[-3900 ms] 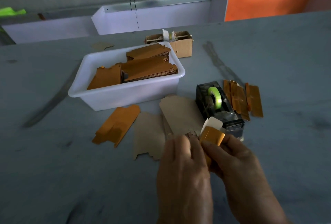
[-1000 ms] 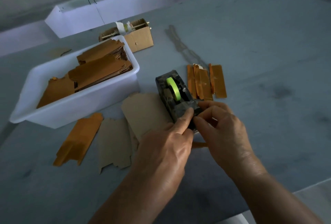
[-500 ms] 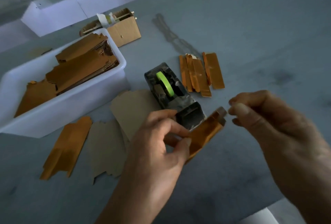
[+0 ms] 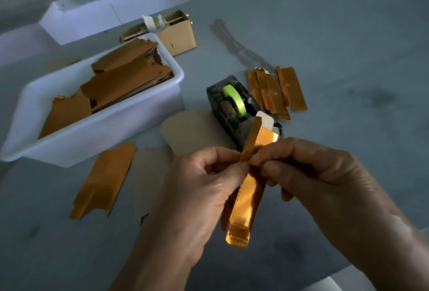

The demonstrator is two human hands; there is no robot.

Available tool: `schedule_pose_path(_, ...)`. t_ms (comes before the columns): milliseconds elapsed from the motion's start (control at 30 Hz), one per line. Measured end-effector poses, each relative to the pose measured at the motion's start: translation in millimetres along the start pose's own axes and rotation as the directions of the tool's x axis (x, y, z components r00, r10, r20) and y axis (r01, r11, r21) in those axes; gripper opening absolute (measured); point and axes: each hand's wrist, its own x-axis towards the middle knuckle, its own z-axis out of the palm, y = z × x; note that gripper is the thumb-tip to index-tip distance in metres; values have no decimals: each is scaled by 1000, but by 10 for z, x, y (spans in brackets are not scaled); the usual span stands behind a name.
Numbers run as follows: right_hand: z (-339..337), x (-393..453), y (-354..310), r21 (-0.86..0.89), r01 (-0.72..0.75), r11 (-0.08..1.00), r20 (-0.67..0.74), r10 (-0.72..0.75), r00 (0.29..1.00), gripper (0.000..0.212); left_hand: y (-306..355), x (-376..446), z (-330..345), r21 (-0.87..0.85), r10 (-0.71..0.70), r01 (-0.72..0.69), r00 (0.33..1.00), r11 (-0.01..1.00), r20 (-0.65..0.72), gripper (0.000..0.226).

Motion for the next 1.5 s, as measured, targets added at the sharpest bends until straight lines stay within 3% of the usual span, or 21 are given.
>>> schedule_pose_path(100,27,36,0,-55,43,998,41,-41,998,19,-5,-19,-43,-3,22,-22,1000,1000,-16,8)
schedule_pose_path(233,55,85,-22,-130,25,991,26,-22,999,45,-4,-36,-65,-49,35,-35,999,998,11,6)
schedule_pose_path(367,74,127,-29,-244,-23,969,-13,20,1000,42,4,-26,-75,-138,27,-21,998,990,48,7)
schedule_pose_path(667,143,129,-48,-353,-75,933,-77,51,996,26,14,-33,-134,-76,10,0,991,997,137,6)
schedule_pose_path(733,144,123,-48,-366,-82,927,-80,56,995,27,16,-46,-130,-87,5,8,988,996,152,15)
schedule_pose_path(833,157,114,-54,-378,-82,922,-75,58,996,26,12,-55,-95,-124,17,-4,995,992,96,4)
schedule_pose_path(1033,229,85,-83,-523,-65,850,-135,-7,991,28,-88,-61,1,-78,133,-140,987,987,-91,18)
schedule_pose_path(1200,320,70,-115,-651,-99,753,-243,-83,967,33,-206,-127,134,95,334,-320,891,943,-307,15)
schedule_pose_path(1333,323,77,-197,-679,-114,725,-256,-88,963,52,-181,-161,75,-31,305,-331,897,943,-321,5)
schedule_pose_path(1433,261,111,-237,-598,-139,789,-287,-49,957,58,-88,-196,13,-228,231,-290,940,930,-251,5)
schedule_pose_path(1500,240,118,-238,-406,-134,904,-203,53,978,55,-84,-188,-19,-227,215,-273,944,935,-251,13)
